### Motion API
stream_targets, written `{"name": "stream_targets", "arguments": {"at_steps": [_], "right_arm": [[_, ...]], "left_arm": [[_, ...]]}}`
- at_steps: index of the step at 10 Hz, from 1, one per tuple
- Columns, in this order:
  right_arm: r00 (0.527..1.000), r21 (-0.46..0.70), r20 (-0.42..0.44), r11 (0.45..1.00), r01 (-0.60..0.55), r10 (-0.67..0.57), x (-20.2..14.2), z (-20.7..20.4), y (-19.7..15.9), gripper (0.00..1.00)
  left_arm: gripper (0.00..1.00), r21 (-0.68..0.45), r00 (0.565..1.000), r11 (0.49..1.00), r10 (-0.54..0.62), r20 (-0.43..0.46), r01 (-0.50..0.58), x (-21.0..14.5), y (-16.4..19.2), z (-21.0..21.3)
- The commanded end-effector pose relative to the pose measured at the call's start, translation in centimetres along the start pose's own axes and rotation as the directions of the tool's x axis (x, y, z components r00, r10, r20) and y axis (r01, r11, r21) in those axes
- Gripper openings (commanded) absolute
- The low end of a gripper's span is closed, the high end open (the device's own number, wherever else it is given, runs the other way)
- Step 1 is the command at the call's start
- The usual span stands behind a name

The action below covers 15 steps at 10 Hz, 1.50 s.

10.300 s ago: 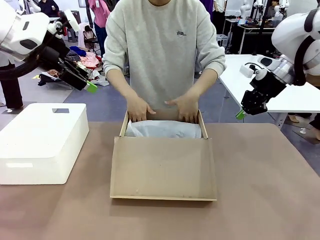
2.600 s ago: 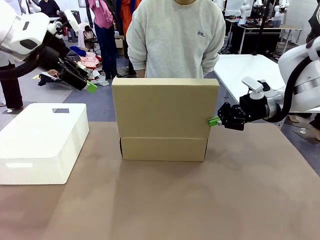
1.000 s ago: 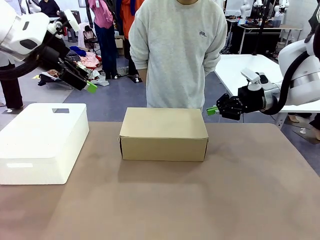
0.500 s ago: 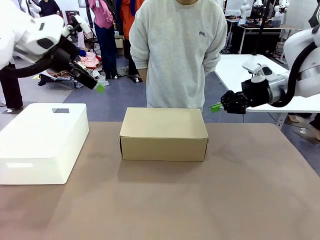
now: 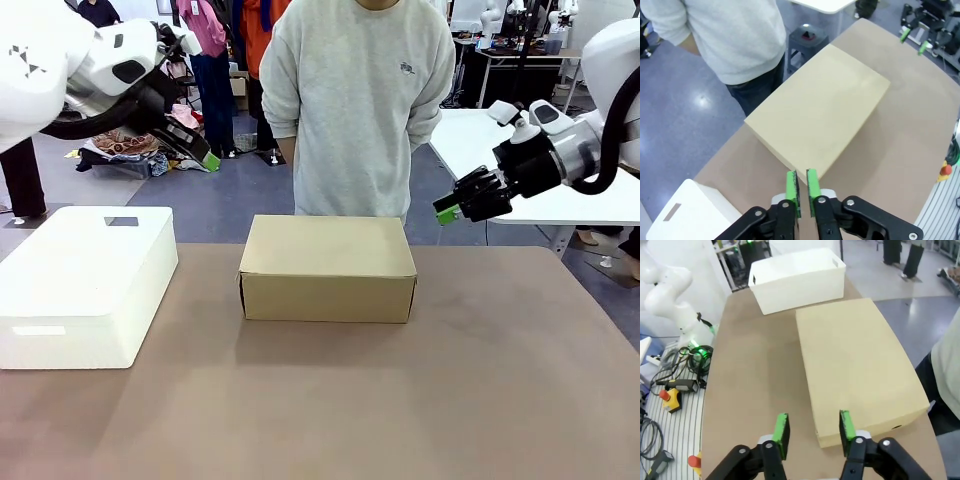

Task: Pack the shoes into the box.
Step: Press down on the lid of the Shoes Box.

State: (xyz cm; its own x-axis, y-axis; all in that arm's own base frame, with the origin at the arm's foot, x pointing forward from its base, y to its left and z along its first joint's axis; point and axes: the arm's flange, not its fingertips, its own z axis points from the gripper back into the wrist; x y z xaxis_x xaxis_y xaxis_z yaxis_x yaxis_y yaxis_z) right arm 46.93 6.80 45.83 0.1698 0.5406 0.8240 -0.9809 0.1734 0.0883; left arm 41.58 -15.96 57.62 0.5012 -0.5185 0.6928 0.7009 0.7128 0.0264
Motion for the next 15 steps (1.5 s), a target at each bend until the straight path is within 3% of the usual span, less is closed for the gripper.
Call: {"name": "stream_targets", "arguments": {"at_steps": [1, 6, 8, 9, 10, 15], "right_arm": [[0.996, -0.041, -0.072, 0.998, 0.046, -0.049, 1.5, 0.1, 2.4, 1.0], [0.968, -0.191, -0.222, 0.979, 0.076, -0.119, 3.5, 1.0, 7.4, 1.0], [0.964, -0.266, -0.246, 0.964, 0.03, -0.097, 3.3, 0.9, 8.3, 1.0], [0.963, -0.26, -0.253, 0.965, 0.022, -0.09, 2.9, 0.8, 8.4, 1.0], [0.974, -0.212, -0.214, 0.977, 0.029, -0.075, 3.3, 1.6, 7.5, 1.0], [0.977, -0.215, -0.203, 0.976, 0.026, -0.071, 2.9, 1.5, 7.8, 1.0]], "left_arm": [[0.0, 0.037, 0.999, 0.999, 0.037, -0.008, -0.037, 0.5, -0.4, -1.3], [0.0, 0.056, 0.997, 0.996, 0.07, -0.042, -0.068, 1.6, -0.8, -4.8], [0.0, 0.022, 0.994, 0.995, 0.093, -0.064, -0.092, 1.9, -0.3, -6.2], [0.0, 0.003, 0.995, 0.999, 0.054, -0.085, -0.054, 1.7, -0.4, -5.8], [0.0, 0.026, 0.996, 0.997, 0.071, -0.049, -0.069, 1.1, -0.7, -6.1], [0.0, 0.026, 0.996, 0.997, 0.071, -0.049, -0.069, 1.1, -0.7, -6.1]]}}
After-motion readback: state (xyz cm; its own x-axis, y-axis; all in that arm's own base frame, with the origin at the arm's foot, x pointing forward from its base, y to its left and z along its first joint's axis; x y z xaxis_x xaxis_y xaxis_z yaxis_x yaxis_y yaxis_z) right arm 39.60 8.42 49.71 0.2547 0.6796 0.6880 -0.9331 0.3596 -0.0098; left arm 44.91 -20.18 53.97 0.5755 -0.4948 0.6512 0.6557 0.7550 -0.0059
